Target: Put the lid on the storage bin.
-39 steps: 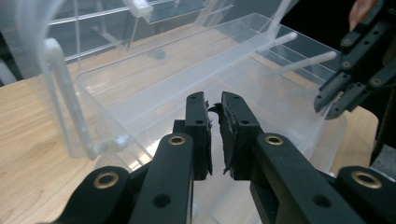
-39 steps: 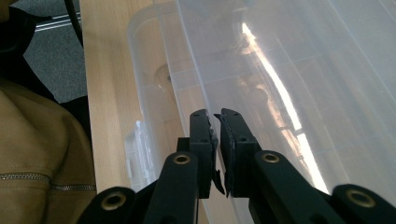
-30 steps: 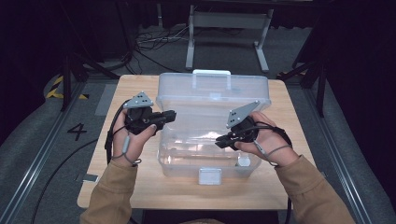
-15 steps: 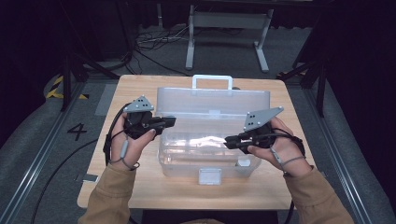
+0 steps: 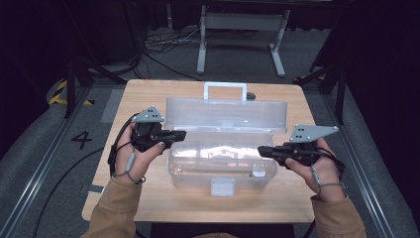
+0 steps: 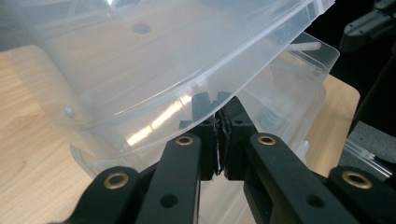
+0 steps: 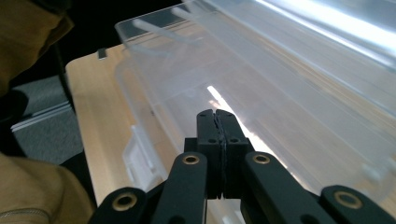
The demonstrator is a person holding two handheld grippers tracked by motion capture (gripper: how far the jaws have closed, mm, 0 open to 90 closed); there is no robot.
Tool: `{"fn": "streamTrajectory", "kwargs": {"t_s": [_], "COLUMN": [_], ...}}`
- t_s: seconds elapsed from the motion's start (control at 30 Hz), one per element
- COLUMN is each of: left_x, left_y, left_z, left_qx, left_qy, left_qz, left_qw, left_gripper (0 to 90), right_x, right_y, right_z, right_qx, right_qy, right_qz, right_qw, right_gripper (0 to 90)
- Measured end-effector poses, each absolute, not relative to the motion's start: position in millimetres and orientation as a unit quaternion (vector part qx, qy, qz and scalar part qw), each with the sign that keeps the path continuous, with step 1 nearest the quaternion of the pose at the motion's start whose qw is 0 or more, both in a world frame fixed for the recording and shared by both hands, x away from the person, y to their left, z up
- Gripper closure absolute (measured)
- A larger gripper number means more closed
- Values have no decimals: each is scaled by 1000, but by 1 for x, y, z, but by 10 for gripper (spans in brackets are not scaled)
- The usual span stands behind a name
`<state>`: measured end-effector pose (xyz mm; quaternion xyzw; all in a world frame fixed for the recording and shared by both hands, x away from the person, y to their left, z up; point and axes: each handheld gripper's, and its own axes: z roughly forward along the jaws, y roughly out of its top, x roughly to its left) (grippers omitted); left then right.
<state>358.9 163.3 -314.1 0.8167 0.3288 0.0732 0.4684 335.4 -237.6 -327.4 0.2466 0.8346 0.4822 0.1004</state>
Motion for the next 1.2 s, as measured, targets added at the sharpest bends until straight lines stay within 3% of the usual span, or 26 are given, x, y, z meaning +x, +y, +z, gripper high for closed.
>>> {"fn": "streamTrajectory", "kwargs": {"t_s": [0.37,1.2], "left_x": [355,350], "left_y": [165,160], "left_z": [-312,-318], "left_qx": [832,871], "left_qy": [337,331], "left_qz": [51,6], "left_qw": [438,362], "left_gripper": [892,894], "right_x": [338,339], "right_y": [-268,-277], "right_z": [-335,-337], "right_qx": [310,334], "right_qy": [813,822], "right_qz": [481,452], "right_qw": [111,93], "right_gripper": [900,900]}}
